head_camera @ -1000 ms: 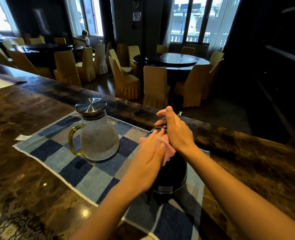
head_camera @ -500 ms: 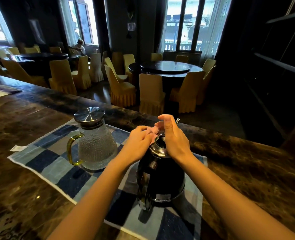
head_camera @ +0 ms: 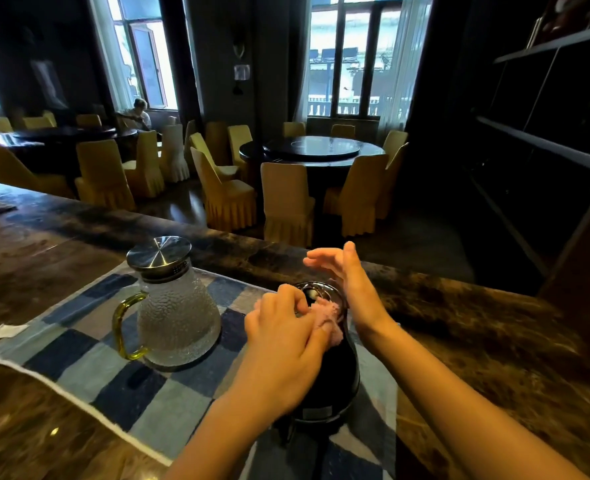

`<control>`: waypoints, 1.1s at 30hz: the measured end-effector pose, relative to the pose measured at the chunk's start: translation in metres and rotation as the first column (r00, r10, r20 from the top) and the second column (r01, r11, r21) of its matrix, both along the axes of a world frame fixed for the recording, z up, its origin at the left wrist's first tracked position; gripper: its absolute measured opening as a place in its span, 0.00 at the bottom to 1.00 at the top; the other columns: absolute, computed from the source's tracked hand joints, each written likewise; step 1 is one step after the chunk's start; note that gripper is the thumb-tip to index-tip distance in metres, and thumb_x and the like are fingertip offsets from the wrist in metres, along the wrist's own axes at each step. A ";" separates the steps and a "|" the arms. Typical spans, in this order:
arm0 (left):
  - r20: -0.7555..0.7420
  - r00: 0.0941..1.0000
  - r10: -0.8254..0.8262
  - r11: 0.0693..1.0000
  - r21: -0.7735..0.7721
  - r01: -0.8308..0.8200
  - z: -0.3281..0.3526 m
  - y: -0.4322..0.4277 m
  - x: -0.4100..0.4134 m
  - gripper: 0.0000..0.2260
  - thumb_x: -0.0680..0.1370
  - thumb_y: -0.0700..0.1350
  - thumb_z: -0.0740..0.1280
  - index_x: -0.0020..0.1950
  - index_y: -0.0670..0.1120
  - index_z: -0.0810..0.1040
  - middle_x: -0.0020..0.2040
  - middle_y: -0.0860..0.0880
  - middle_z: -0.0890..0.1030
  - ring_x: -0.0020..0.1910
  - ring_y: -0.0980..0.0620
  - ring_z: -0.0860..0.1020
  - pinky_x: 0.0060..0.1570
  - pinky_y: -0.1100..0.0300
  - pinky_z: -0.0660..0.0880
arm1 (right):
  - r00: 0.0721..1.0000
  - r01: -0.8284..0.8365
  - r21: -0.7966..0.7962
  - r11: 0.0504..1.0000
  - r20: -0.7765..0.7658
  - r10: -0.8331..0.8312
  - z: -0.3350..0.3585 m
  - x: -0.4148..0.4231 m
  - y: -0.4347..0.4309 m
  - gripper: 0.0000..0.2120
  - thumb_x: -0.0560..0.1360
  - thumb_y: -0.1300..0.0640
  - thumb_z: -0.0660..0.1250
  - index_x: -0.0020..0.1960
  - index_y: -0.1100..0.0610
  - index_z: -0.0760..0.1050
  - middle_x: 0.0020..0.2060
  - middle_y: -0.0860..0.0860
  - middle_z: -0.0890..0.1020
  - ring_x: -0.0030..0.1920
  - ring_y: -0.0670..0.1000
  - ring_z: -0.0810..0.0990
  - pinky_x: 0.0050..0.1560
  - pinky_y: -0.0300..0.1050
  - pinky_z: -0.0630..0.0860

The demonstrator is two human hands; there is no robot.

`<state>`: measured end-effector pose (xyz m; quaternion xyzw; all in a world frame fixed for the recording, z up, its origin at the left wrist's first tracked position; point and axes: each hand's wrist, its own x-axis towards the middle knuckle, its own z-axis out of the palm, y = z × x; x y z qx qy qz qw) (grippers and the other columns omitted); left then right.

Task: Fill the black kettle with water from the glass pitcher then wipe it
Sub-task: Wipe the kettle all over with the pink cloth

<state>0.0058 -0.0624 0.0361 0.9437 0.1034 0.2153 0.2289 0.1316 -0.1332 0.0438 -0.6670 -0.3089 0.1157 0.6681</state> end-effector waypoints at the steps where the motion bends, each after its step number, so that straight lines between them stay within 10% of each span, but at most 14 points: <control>1: -0.002 0.999 -0.034 0.982 -0.187 0.033 0.008 0.002 0.001 0.10 0.77 0.56 0.58 0.45 0.51 0.72 0.51 0.53 0.67 0.55 0.52 0.66 0.59 0.52 0.64 | 1.000 -0.023 0.019 1.000 -0.011 0.023 -0.002 0.002 -0.009 0.31 0.77 0.38 0.44 0.55 0.55 0.79 0.56 0.51 0.82 0.60 0.45 0.78 0.70 0.51 0.66; 3: 0.104 0.990 -0.094 0.820 -0.556 0.137 0.027 0.009 0.008 0.11 0.73 0.58 0.60 0.45 0.51 0.72 0.48 0.50 0.73 0.51 0.58 0.73 0.56 0.61 0.71 | 0.992 -0.127 0.049 0.991 0.011 0.126 -0.005 0.005 -0.029 0.26 0.77 0.36 0.50 0.58 0.50 0.79 0.59 0.48 0.81 0.62 0.46 0.77 0.68 0.51 0.69; 5: 0.188 0.973 -0.132 0.792 -0.570 0.218 0.046 0.015 0.024 0.04 0.76 0.52 0.61 0.43 0.54 0.71 0.45 0.53 0.73 0.42 0.71 0.74 0.45 0.77 0.69 | 0.965 -0.254 0.000 0.967 0.059 0.254 0.000 0.006 -0.043 0.16 0.76 0.44 0.60 0.58 0.48 0.79 0.58 0.47 0.82 0.60 0.46 0.79 0.61 0.46 0.74; 11: 0.346 0.935 -0.077 0.694 -0.655 0.300 0.052 0.023 0.054 0.10 0.81 0.41 0.57 0.51 0.45 0.78 0.52 0.45 0.79 0.51 0.56 0.78 0.53 0.61 0.74 | 0.977 -0.170 0.075 0.983 -0.120 0.178 0.031 0.022 -0.046 0.11 0.68 0.52 0.73 0.46 0.58 0.83 0.40 0.52 0.86 0.41 0.50 0.83 0.41 0.46 0.80; 15: 0.217 0.975 0.042 0.725 -0.678 0.120 0.004 0.035 0.040 0.13 0.80 0.43 0.60 0.64 0.47 0.72 0.63 0.47 0.74 0.62 0.52 0.73 0.58 0.66 0.70 | 0.876 0.287 -0.094 0.953 0.429 -0.221 0.037 0.042 -0.045 0.06 0.72 0.59 0.70 0.49 0.55 0.75 0.41 0.51 0.79 0.39 0.48 0.78 0.38 0.44 0.75; 18: 0.198 0.980 0.002 0.768 -0.628 0.126 -0.028 0.024 0.023 0.20 0.77 0.43 0.65 0.67 0.53 0.66 0.65 0.54 0.70 0.65 0.59 0.69 0.58 0.77 0.65 | 0.802 0.153 -0.282 0.947 0.595 0.047 0.024 0.027 -0.030 0.12 0.75 0.59 0.66 0.57 0.50 0.74 0.52 0.51 0.78 0.52 0.50 0.76 0.51 0.48 0.75; 21: 0.255 0.966 -0.033 0.742 -0.641 0.195 -0.036 0.020 0.020 0.25 0.76 0.35 0.66 0.67 0.56 0.64 0.67 0.54 0.71 0.67 0.59 0.70 0.65 0.68 0.67 | 0.663 0.070 -0.426 0.902 0.695 0.277 -0.004 -0.001 -0.013 0.13 0.78 0.52 0.59 0.60 0.48 0.78 0.59 0.48 0.77 0.60 0.48 0.72 0.60 0.51 0.70; 27: 0.205 0.979 -0.020 0.703 -0.693 0.160 -0.033 0.018 0.019 0.27 0.78 0.39 0.64 0.72 0.57 0.57 0.70 0.56 0.66 0.68 0.62 0.67 0.59 0.79 0.65 | 0.880 -0.037 -0.409 0.912 0.419 0.224 -0.002 0.005 0.008 0.17 0.82 0.54 0.52 0.61 0.49 0.78 0.60 0.47 0.81 0.62 0.45 0.76 0.68 0.54 0.68; 33: 0.165 0.986 0.037 0.642 -0.760 0.103 -0.034 0.014 0.018 0.29 0.79 0.40 0.63 0.77 0.50 0.53 0.76 0.51 0.61 0.74 0.55 0.61 0.73 0.55 0.60 | 0.946 0.157 -0.192 0.969 0.310 -0.092 -0.033 -0.005 -0.002 0.16 0.82 0.54 0.52 0.54 0.39 0.77 0.56 0.45 0.81 0.58 0.42 0.77 0.63 0.45 0.72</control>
